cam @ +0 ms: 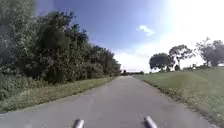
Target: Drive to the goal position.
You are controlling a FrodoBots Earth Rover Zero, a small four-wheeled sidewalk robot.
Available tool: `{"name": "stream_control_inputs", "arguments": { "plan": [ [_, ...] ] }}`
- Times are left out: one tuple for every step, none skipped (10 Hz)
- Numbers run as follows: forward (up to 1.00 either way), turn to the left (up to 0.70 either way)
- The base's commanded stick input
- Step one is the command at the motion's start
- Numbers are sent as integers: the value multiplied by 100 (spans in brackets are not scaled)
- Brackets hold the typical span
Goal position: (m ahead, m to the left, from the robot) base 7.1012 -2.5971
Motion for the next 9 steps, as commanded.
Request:
{"name": "stream_control_inputs", "arguments": {
  "plan": [
    [70, 0],
    [70, 0],
    [70, 0],
    [70, 0],
    [70, 0],
    [70, 0],
    [70, 0],
    [70, 0],
    [70, 0]
  ]
}}
